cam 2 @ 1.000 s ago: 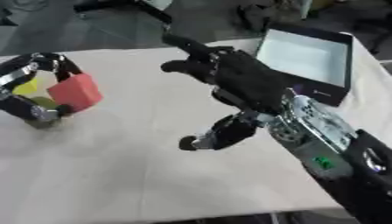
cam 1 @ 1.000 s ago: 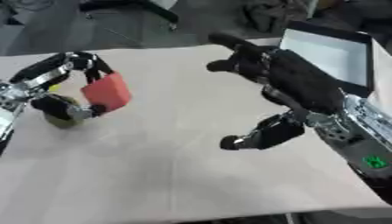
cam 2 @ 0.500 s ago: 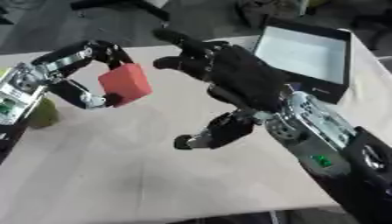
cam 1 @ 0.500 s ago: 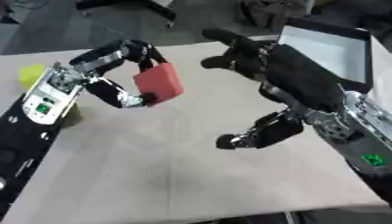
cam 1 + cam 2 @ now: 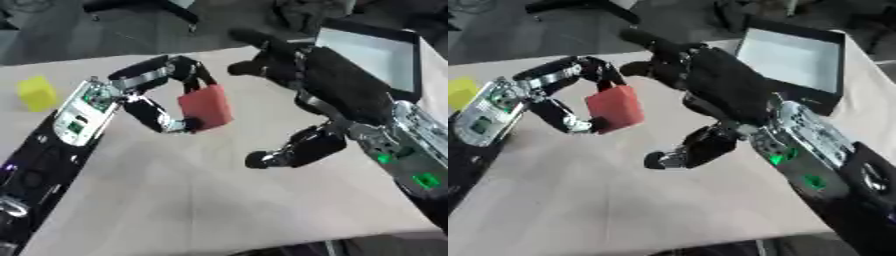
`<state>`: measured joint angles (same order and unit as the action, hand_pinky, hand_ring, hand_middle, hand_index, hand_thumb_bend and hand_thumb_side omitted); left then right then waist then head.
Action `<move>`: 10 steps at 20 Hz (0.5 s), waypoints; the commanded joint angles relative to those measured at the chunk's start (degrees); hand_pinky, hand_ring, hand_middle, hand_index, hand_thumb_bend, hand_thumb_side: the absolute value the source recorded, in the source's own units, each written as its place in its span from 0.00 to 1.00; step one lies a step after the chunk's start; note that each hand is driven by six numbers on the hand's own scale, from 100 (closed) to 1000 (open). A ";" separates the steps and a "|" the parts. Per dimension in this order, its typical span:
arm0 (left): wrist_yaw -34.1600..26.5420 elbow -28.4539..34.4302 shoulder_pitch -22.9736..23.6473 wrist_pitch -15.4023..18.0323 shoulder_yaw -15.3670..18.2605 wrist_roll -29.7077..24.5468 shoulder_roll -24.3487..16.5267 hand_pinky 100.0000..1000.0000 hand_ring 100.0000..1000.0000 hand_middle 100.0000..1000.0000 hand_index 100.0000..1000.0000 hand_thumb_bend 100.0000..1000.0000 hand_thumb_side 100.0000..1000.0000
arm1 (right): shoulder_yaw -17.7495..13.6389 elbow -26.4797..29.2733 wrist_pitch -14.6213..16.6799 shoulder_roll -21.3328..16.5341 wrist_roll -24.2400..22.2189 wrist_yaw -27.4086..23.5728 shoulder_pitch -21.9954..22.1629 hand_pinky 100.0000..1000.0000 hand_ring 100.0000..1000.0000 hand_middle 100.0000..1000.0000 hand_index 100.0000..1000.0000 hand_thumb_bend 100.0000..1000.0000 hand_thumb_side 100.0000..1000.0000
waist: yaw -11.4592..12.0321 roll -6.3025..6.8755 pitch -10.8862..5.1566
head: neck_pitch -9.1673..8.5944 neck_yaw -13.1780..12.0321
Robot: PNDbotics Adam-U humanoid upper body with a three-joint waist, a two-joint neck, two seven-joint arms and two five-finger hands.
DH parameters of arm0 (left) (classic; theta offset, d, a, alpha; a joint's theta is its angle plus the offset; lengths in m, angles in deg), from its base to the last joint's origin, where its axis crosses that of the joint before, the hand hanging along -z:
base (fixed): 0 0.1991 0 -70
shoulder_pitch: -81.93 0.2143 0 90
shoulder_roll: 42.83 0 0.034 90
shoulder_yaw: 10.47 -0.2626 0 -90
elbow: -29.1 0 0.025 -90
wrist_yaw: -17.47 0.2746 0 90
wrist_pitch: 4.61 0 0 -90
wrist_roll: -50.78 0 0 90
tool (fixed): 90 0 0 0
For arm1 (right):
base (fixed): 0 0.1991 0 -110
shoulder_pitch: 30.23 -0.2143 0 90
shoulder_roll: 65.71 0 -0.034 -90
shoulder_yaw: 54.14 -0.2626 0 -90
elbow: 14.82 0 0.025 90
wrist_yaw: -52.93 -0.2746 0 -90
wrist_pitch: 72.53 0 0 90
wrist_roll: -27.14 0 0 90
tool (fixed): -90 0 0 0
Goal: Pick up the objects with one hand, pass them to the other hand, and then place them into the box on the other side of the table.
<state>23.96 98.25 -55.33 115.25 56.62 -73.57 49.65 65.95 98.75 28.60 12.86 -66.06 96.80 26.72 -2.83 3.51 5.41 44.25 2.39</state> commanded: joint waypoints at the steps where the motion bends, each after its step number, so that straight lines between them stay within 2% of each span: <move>1: 0.22 1.32 -0.72 17.64 -1.43 -17.62 -0.23 0.45 0.32 0.33 0.60 0.00 0.16 | -0.51 1.02 0.02 -0.25 -0.25 0.27 -1.19 0.58 0.68 1.00 0.86 0.68 0.31 | -0.05 -0.11 -0.63 | -0.13 0.31; 8: -2.24 3.77 -1.21 15.39 -4.21 -17.62 0.34 0.45 0.31 0.33 0.59 0.00 0.16 | -0.32 1.02 -0.20 0.08 -0.66 0.39 -1.20 0.57 0.68 1.00 0.86 0.69 0.31 | -0.02 -0.06 -0.55 | -0.13 0.77; 9: -3.01 4.31 -1.42 14.76 -4.39 -17.62 0.42 0.44 0.31 0.32 0.59 0.00 0.23 | -0.27 1.02 -0.23 0.12 -0.72 0.35 -1.16 0.57 0.68 1.00 0.86 0.69 0.30 | 0.01 -0.07 -0.54 | -0.13 0.82; 10: -3.82 4.91 -1.66 14.16 -4.51 -17.62 0.47 0.44 0.31 0.32 0.59 0.00 0.16 | -0.23 1.02 -0.25 0.14 -0.77 0.32 -1.13 0.57 0.68 1.00 0.86 0.69 0.31 | 0.04 -0.09 -0.54 | -0.13 0.87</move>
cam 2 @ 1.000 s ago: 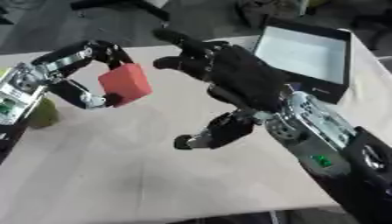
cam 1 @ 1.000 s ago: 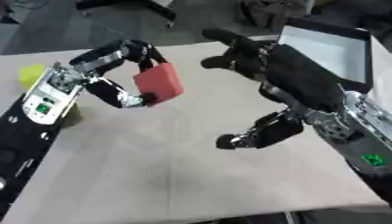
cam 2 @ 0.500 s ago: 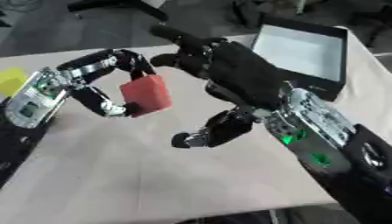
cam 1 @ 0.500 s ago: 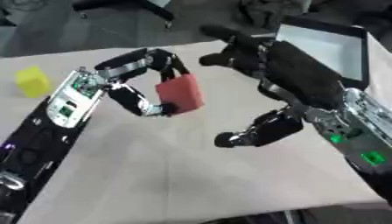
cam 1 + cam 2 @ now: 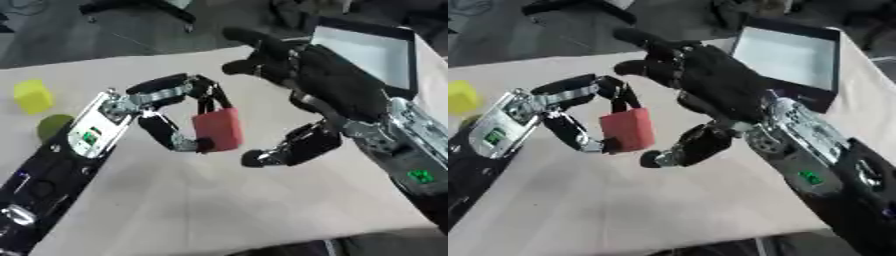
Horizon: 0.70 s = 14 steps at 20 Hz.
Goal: Pick up the objects with one hand, pass them to the other hand, and then place them into the box on the other side of the table.
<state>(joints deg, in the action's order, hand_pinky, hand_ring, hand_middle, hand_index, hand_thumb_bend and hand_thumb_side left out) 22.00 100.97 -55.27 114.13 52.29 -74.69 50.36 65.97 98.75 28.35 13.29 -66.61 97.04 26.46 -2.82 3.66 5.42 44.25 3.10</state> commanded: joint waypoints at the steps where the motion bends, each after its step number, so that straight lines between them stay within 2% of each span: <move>1: -2.63 2.70 -1.91 14.60 -0.28 -16.50 -0.21 0.44 0.31 0.32 0.59 0.00 0.16 | -0.21 1.02 -0.01 -0.27 -0.29 0.07 -0.86 0.57 0.68 1.00 0.85 0.69 0.31 | 0.06 -0.25 -0.56 | -0.13 0.20; 14: -9.49 7.33 -3.18 6.47 -0.47 -16.50 0.20 0.44 0.30 0.31 0.58 0.00 0.16 | -0.02 1.02 -0.09 -0.23 -0.55 0.04 -0.45 0.57 0.68 1.00 0.84 0.69 0.30 | 0.16 -0.27 -0.59 | -0.13 0.52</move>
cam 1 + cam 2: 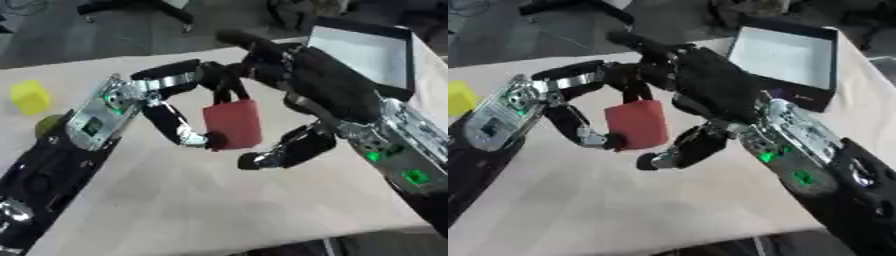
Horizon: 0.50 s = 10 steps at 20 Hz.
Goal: Pick up the objects with one hand, pass them to the other hand, and then place them into the box on the other side of the table.
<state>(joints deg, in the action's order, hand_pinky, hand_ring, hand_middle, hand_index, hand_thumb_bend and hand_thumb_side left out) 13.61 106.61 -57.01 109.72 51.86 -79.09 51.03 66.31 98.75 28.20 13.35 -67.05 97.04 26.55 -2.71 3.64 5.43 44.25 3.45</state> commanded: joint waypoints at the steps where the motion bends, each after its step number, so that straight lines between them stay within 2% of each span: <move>1: -1.39 1.91 -1.45 10.39 -0.07 -12.10 -0.48 0.43 0.30 0.31 0.58 0.00 0.16 | -0.36 1.02 0.05 -0.30 -0.09 0.07 -0.52 0.57 0.68 1.00 0.84 0.68 0.30 | 0.04 -0.24 -0.59 | -0.13 0.16; 10: -4.73 3.86 -1.62 4.52 -0.39 -12.10 -0.41 0.43 0.30 0.31 0.58 0.00 0.16 | -0.42 1.02 -0.05 -0.42 0.23 1.01 -0.29 0.58 0.68 1.00 0.81 0.56 0.24 | -0.04 -0.16 -0.51 | -0.13 0.17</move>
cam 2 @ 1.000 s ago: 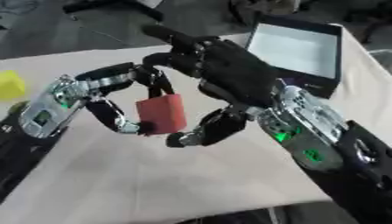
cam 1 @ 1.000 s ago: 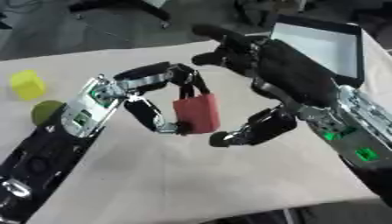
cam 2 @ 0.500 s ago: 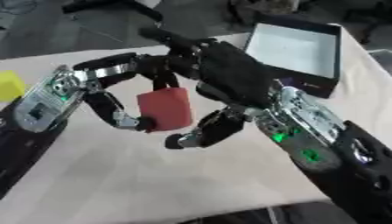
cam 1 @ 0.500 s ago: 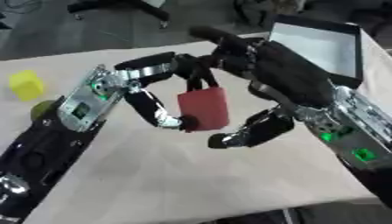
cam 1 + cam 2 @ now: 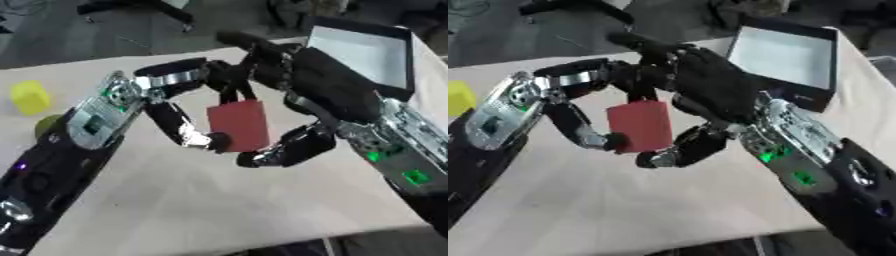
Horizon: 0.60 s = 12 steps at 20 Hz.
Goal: Pick up the objects with one hand, pass them to the other hand, and then place them into the box on the other side of the table.
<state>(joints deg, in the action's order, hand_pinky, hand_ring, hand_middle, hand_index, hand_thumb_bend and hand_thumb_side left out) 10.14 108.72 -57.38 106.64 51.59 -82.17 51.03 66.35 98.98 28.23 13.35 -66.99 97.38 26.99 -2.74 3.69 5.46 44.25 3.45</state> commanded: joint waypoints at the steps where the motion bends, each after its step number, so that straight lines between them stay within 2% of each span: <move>1: -1.59 2.03 -1.28 7.11 -0.11 -9.02 -0.42 0.43 0.30 0.31 0.58 0.00 0.16 | -0.45 0.79 -0.09 -0.44 0.11 0.81 -0.70 0.58 0.68 1.00 0.80 0.52 0.22 | -0.01 -0.21 -0.54 | -0.13 0.18; 8: -3.42 3.34 -1.44 4.80 0.26 -9.02 -0.68 0.43 0.29 0.30 0.57 0.00 0.16 | -0.50 0.79 0.19 -0.59 -0.40 1.82 -0.55 0.60 0.69 1.00 0.78 0.47 0.21 | -0.01 -0.25 -0.58 | -0.13 0.20; 12: -3.94 3.84 -1.42 3.75 0.23 -9.02 -0.75 0.43 0.30 0.31 0.58 0.00 0.16 | -0.57 0.79 0.20 -0.61 -0.28 2.22 -0.47 0.60 0.69 1.00 0.67 0.44 0.21 | -0.03 -0.26 -0.57 | -0.13 0.21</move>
<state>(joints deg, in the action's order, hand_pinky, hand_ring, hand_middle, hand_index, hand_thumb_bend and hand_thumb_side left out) 7.60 109.88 -57.44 104.24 51.62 -84.58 50.48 66.66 99.85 28.50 13.35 -67.24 98.67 27.04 -2.75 3.70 5.47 44.25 3.62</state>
